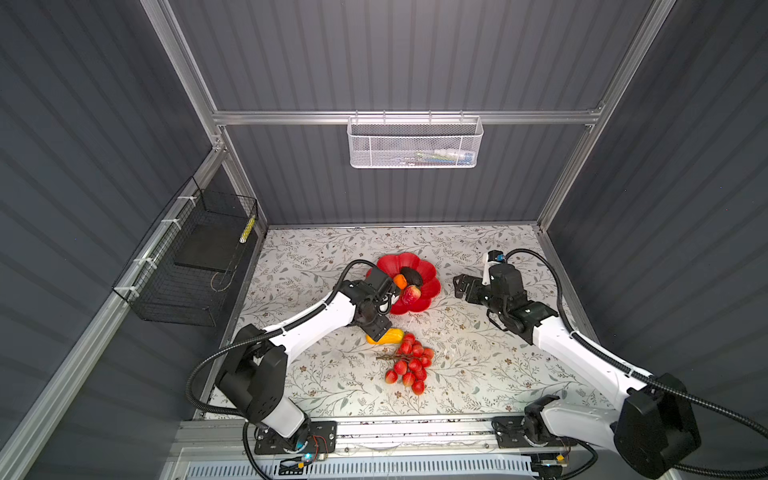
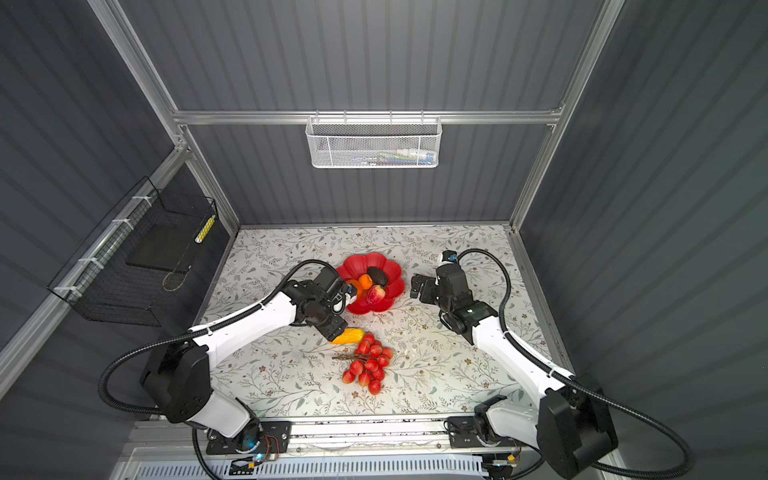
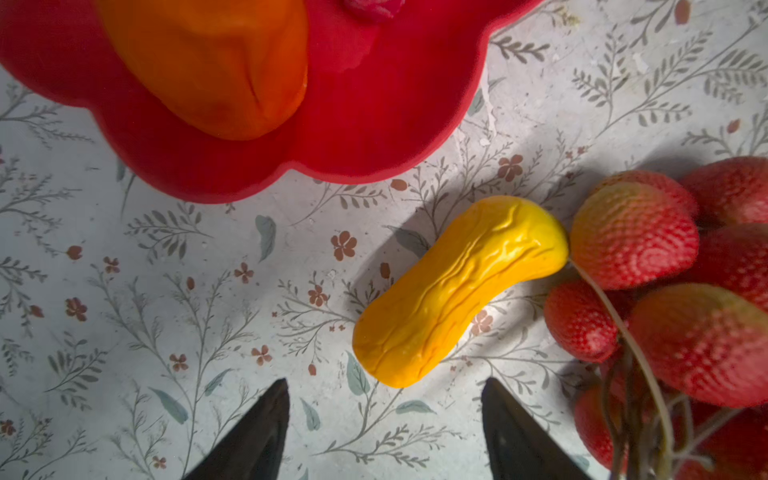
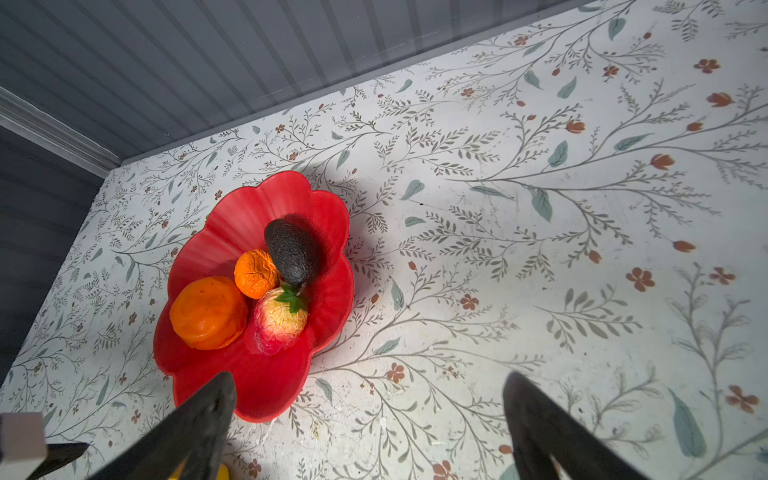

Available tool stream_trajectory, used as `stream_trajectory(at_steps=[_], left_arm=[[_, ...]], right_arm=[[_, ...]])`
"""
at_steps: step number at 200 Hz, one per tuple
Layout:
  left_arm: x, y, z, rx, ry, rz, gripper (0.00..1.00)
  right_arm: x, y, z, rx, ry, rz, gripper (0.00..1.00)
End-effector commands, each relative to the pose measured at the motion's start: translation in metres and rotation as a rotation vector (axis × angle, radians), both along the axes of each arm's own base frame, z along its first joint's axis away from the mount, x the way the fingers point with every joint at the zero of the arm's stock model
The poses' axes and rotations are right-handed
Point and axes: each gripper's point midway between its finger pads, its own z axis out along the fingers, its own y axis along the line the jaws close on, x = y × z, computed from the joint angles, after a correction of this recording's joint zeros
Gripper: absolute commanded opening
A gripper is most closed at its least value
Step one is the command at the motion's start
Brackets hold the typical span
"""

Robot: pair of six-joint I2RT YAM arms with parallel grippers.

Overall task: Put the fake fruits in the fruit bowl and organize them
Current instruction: 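Lower the left gripper onto the yellow squash and grasp it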

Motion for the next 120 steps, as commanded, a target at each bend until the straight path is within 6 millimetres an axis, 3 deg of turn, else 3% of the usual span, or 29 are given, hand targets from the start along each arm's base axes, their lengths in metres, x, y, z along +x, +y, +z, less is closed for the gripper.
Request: stream_trajectory(at_steps=[1, 75, 120], left_arm=[[-0.001, -0.011, -0.009, 0.012, 0.012, -0.054, 0.74], [0.005, -0.026, -0.039, 0.042, 0.062, -0.072, 0.71], [-0.001, -0.024, -0.045, 0.059, 0.101, -0.075, 0.48]], right_arm=[[0.000, -0.007, 0.002, -0.014, -0.019, -0.014, 0.99], [0.002, -0.010, 0.001, -0.012, -0.018, -0.016, 0.99], [0.002, -0.013, -0.001, -0.007, -0.015, -0.024, 0.99]])
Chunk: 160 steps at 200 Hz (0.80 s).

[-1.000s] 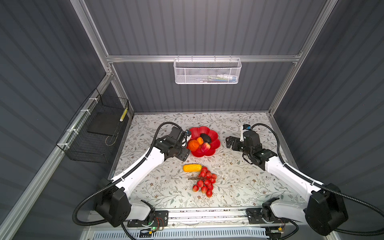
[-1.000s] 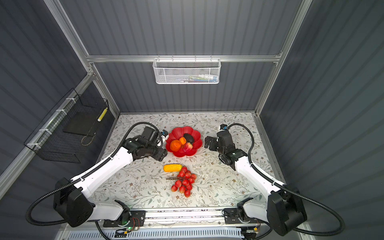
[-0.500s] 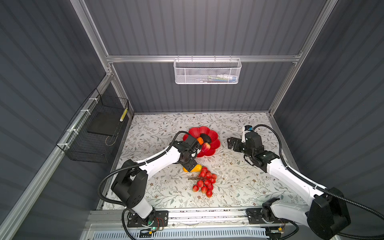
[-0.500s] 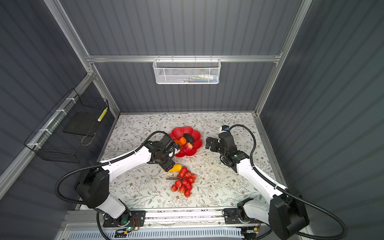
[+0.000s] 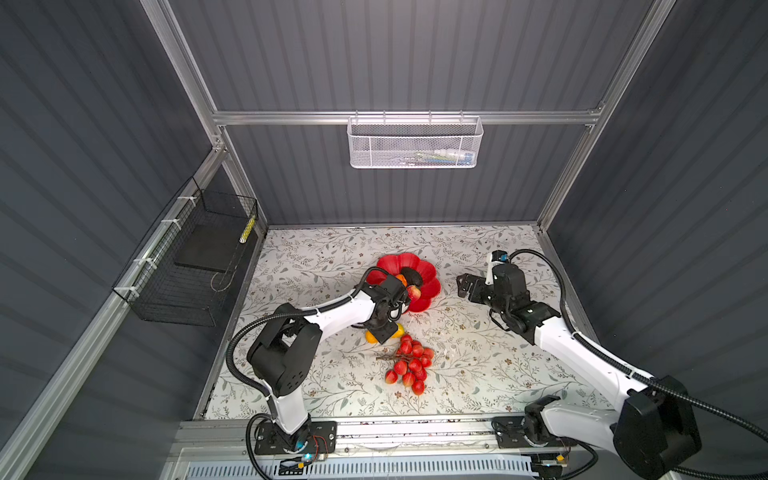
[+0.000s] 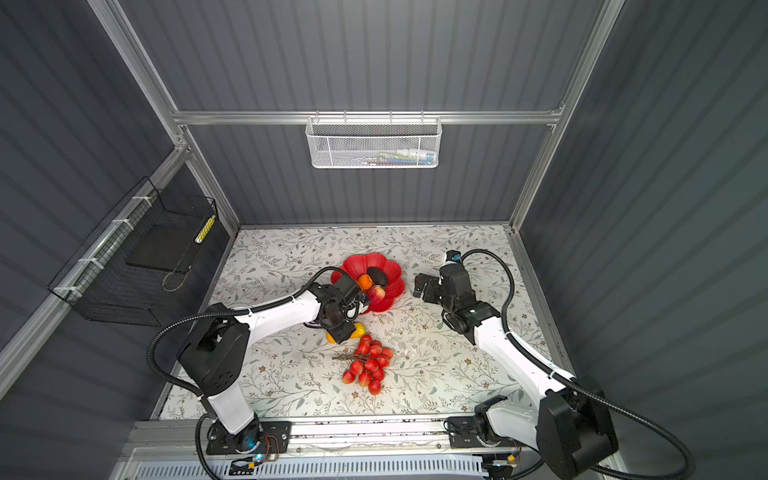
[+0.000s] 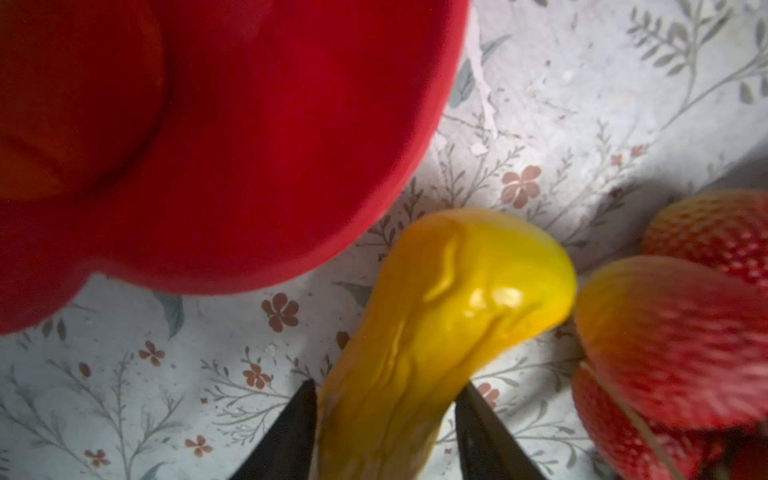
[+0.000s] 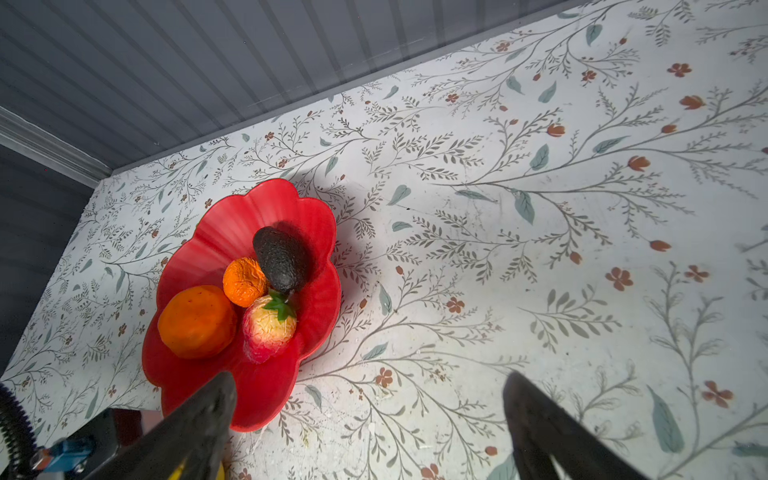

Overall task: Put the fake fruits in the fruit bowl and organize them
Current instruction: 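Lower the left gripper onto the yellow squash and grasp it, then carry the yellow squash with the left gripper into the bowl and release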

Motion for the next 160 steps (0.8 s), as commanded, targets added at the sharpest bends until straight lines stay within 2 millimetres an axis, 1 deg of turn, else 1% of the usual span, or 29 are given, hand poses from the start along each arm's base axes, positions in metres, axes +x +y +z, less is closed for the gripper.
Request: stream_trajectory(at_steps=[1, 16, 45, 61, 76, 91, 131, 160], left_arm=[[-0.005, -0.005, 0.004, -0.008, 0.022, -0.017, 0.48], [-0.011, -0.002, 0.006, -0.005, 0.036, -0.023, 0.43], [-0.026, 0.005, 0.011, -0.005, 0.069, -0.032, 0.30], [-0.034, 0.011, 0.016, 0.000, 0.080, -0.028, 0.26], [-0.037, 0.016, 0.023, 0.000, 0.069, -0.014, 0.24], [-0.036, 0.019, 0.036, -0.012, 0.035, 0.009, 0.23], [-0.024, 0.034, 0.077, -0.010, -0.111, 0.070, 0.24], [-0.006, 0.031, 0.113, -0.048, -0.237, 0.064, 0.25]], right_arm=[[-0.001, -0.004, 0.001, -0.005, -0.015, 0.000, 0.99], [0.000, -0.003, 0.000, -0.001, -0.014, 0.001, 0.99], [0.003, 0.000, -0.001, 0.016, -0.011, 0.006, 0.99], [0.004, 0.002, -0.001, 0.026, -0.005, 0.012, 0.99], [0.005, 0.005, 0.000, 0.037, -0.004, 0.017, 0.99], [0.006, 0.006, 0.001, 0.046, -0.002, 0.021, 0.99], [0.006, 0.007, 0.004, 0.055, -0.006, 0.022, 0.99], [0.006, 0.007, 0.006, 0.058, -0.008, 0.023, 0.99]])
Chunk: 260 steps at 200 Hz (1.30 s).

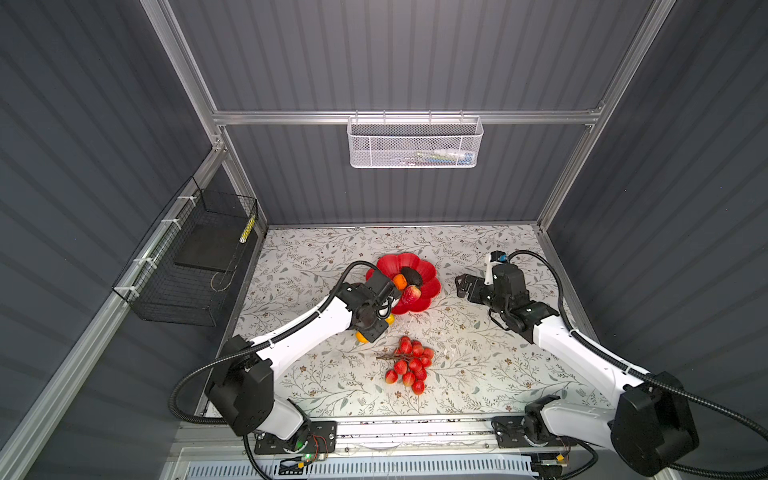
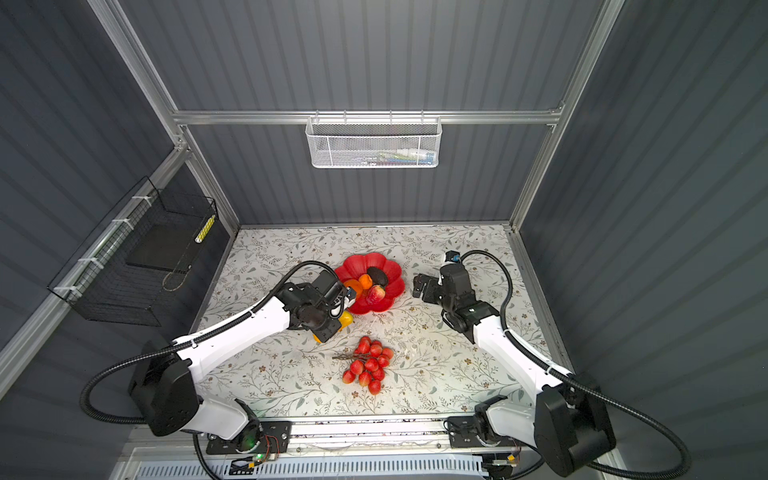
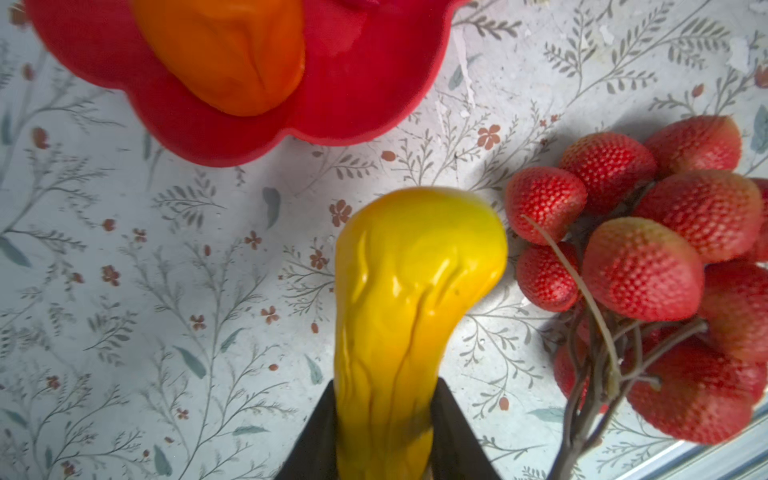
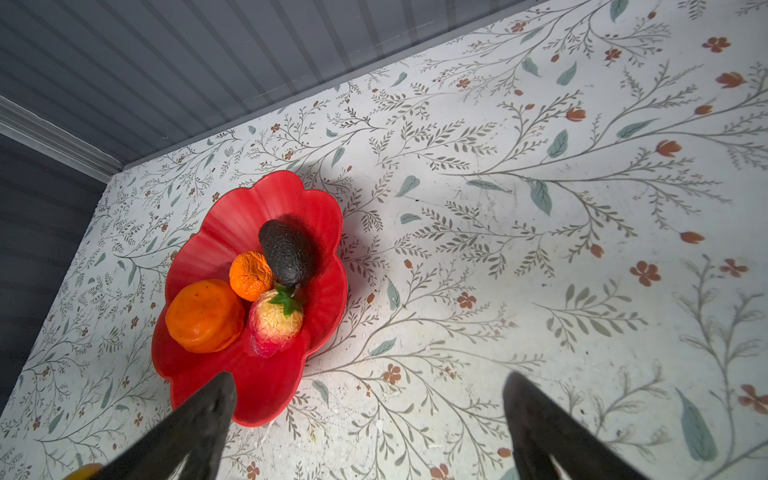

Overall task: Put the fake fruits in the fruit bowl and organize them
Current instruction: 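Carry the yellow squash with the left gripper into the bowl and release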

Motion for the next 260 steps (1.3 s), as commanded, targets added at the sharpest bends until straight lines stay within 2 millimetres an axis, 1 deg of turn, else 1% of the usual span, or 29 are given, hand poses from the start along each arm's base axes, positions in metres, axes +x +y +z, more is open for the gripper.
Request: stream_trajectory(at_steps=[1, 27, 45, 48, 49, 51, 57, 82, 97, 99, 101, 120, 142, 162, 184, 192, 207, 220, 225, 260], left_arm=[[0.015, 0.001, 0.033, -0.006, -0.108, 0.011, 0.25], [0.043, -0.018, 0.056, -0.026, -0.215, -0.047, 0.26], [0.065, -0.039, 0.063, -0.030, -0.249, -0.085, 0.26], [0.067, -0.041, 0.060, -0.026, -0.244, -0.092, 0.26], [0.070, -0.044, 0.065, -0.035, -0.255, -0.092, 0.26], [0.073, -0.048, 0.068, -0.043, -0.264, -0.096, 0.26], [0.080, -0.057, 0.069, -0.053, -0.268, -0.111, 0.26], [0.102, -0.090, 0.056, -0.075, -0.251, -0.175, 0.26], [0.113, -0.103, 0.043, -0.055, -0.237, -0.211, 0.26], [0.115, -0.104, 0.041, -0.052, -0.236, -0.213, 0.26], [0.116, -0.106, 0.039, -0.047, -0.233, -0.219, 0.26], [0.124, -0.116, 0.022, -0.019, -0.215, -0.261, 0.26], [0.129, -0.123, 0.003, 0.007, -0.200, -0.297, 0.26], [0.130, -0.124, -0.014, 0.036, -0.173, -0.312, 0.26], [0.129, -0.124, -0.028, 0.058, -0.148, -0.315, 0.26], [0.129, -0.123, -0.031, 0.060, -0.147, -0.311, 0.28], [0.130, -0.124, -0.034, 0.062, -0.146, -0.302, 0.35], [0.131, -0.124, -0.034, 0.060, -0.150, -0.297, 0.47], [0.132, -0.124, -0.033, 0.057, -0.152, -0.297, 0.50], [0.133, -0.124, -0.024, 0.044, -0.178, -0.279, 0.59]], right_arm=[[0.004, 0.002, 0.012, 0.026, -0.026, 0.000, 0.99], [0.004, 0.001, 0.015, 0.025, -0.034, -0.002, 0.99], [0.001, -0.001, 0.017, 0.021, -0.039, -0.004, 0.99], [0.001, -0.003, 0.017, 0.020, -0.038, -0.008, 0.99], [0.001, -0.003, 0.018, 0.020, -0.039, -0.008, 0.99], [0.001, -0.003, 0.018, 0.020, -0.039, -0.010, 0.99], [-0.001, -0.005, 0.018, 0.017, -0.041, -0.012, 0.99], [-0.006, -0.012, 0.020, 0.011, -0.051, -0.027, 0.99], [-0.009, -0.017, 0.015, 0.000, -0.038, -0.039, 0.99], [-0.011, -0.018, 0.022, 0.006, -0.057, -0.039, 0.99], [-0.012, -0.018, 0.023, 0.007, -0.062, -0.040, 0.99], [-0.015, -0.025, 0.024, 0.004, -0.070, -0.054, 0.99], [-0.017, -0.030, 0.022, 0.006, -0.068, -0.067, 0.99], [-0.017, -0.032, 0.019, 0.010, -0.064, -0.073, 0.99], [-0.016, -0.033, 0.019, 0.012, -0.064, -0.071, 0.99], [-0.016, -0.033, 0.019, 0.012, -0.064, -0.071, 0.99], [-0.015, -0.034, 0.020, 0.012, -0.065, -0.073, 0.99], [-0.015, -0.035, 0.020, 0.013, -0.066, -0.074, 0.99], [-0.016, -0.036, 0.020, 0.013, -0.064, -0.075, 0.99], [-0.017, -0.037, 0.019, 0.014, -0.063, -0.079, 0.99]])
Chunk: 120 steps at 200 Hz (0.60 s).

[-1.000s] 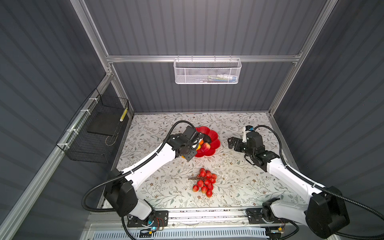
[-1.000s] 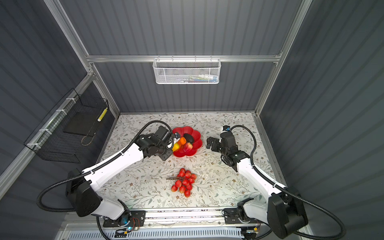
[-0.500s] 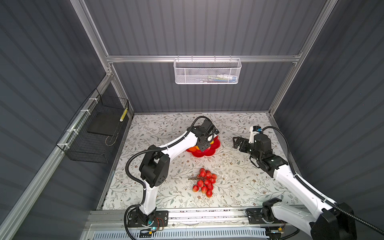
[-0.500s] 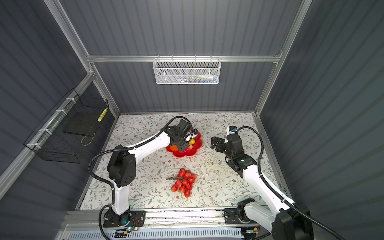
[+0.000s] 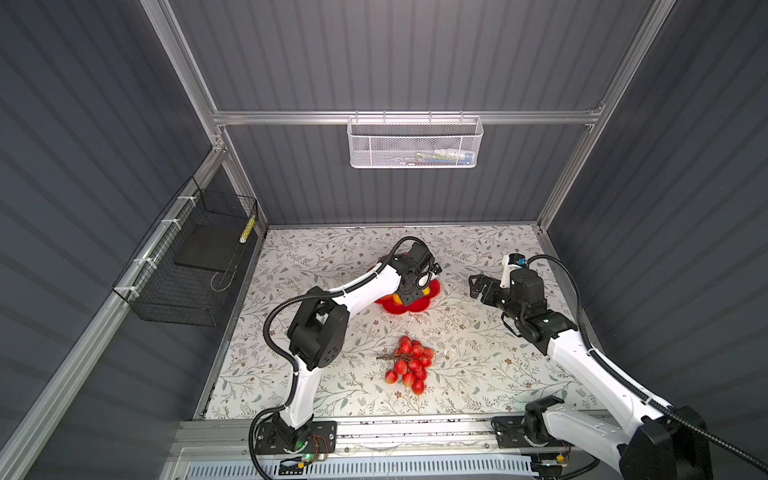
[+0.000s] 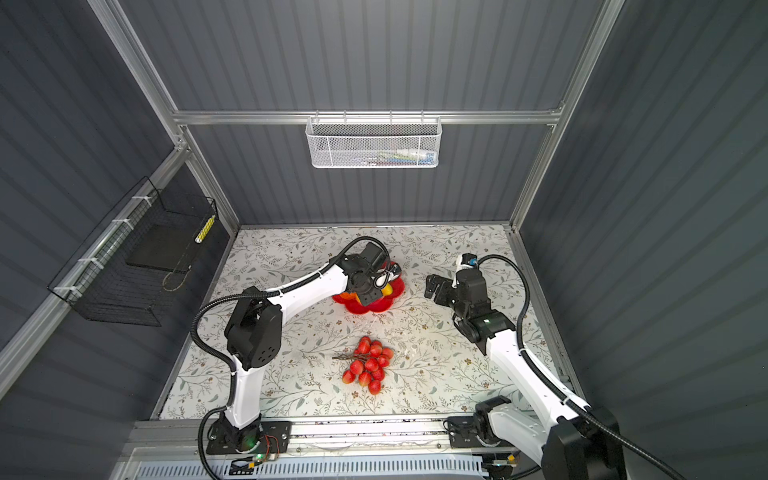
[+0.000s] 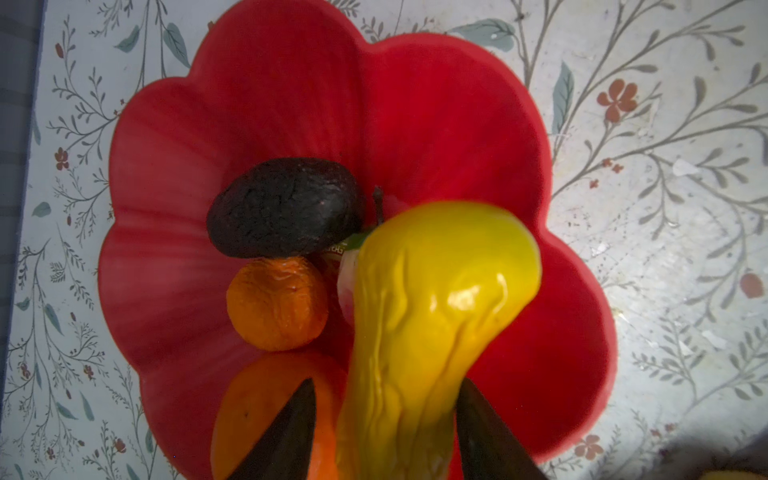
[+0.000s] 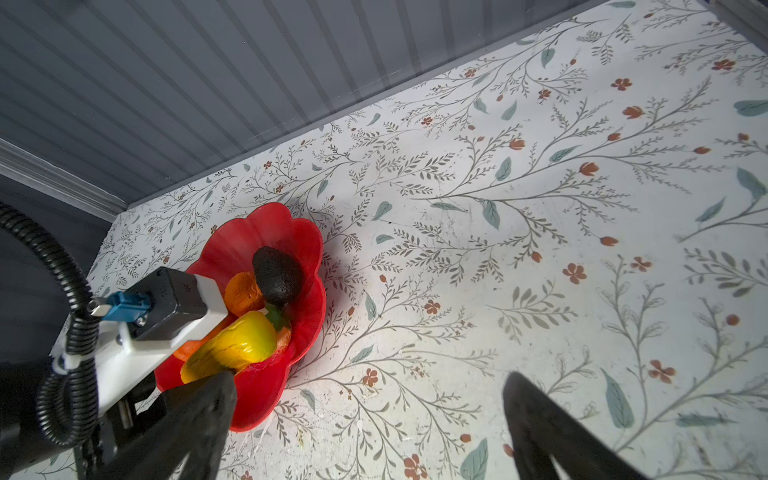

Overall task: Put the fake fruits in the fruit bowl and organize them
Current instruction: 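Carry the yellow squash with the left gripper into the bowl and release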

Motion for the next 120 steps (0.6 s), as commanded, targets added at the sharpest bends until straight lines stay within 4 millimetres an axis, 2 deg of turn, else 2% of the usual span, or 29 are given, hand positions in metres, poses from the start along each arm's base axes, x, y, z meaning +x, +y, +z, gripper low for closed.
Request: stream_trajectory(at_steps=[1, 34, 58, 73, 92, 108, 109, 115, 120], left_arm=[[0.002, -0.005, 0.006, -0.014, -0.020, 0.002, 0.59], [0.011, -0.004, 0.034, -0.083, -0.111, 0.056, 0.66], [0.022, -0.003, 0.074, -0.177, -0.234, 0.118, 0.74], [0.028, 0.004, 0.107, -0.254, -0.329, 0.181, 0.80], [0.035, 0.028, 0.151, -0.385, -0.439, 0.302, 0.87], [0.039, 0.063, 0.188, -0.541, -0.485, 0.430, 0.92], [0.038, 0.066, 0.183, -0.541, -0.476, 0.441, 0.92], [0.037, 0.084, 0.184, -0.595, -0.462, 0.490, 0.93], [0.036, 0.098, 0.192, -0.658, -0.459, 0.533, 0.95]], right_arm=[[-0.003, -0.003, -0.001, -0.005, 0.002, -0.002, 0.99], [-0.002, -0.002, -0.003, -0.011, 0.008, 0.003, 0.99], [-0.001, 0.001, -0.005, -0.018, 0.013, 0.029, 0.99], [-0.001, 0.008, -0.004, -0.018, 0.013, 0.069, 0.99], [-0.001, 0.021, -0.005, -0.006, 0.011, 0.142, 0.98], [-0.005, 0.040, -0.005, -0.005, 0.005, 0.234, 0.97], [-0.005, 0.042, -0.006, -0.007, 0.005, 0.240, 0.97], [-0.007, 0.048, -0.004, -0.012, -0.003, 0.271, 0.96], [-0.010, 0.055, -0.001, -0.018, -0.011, 0.303, 0.96]])
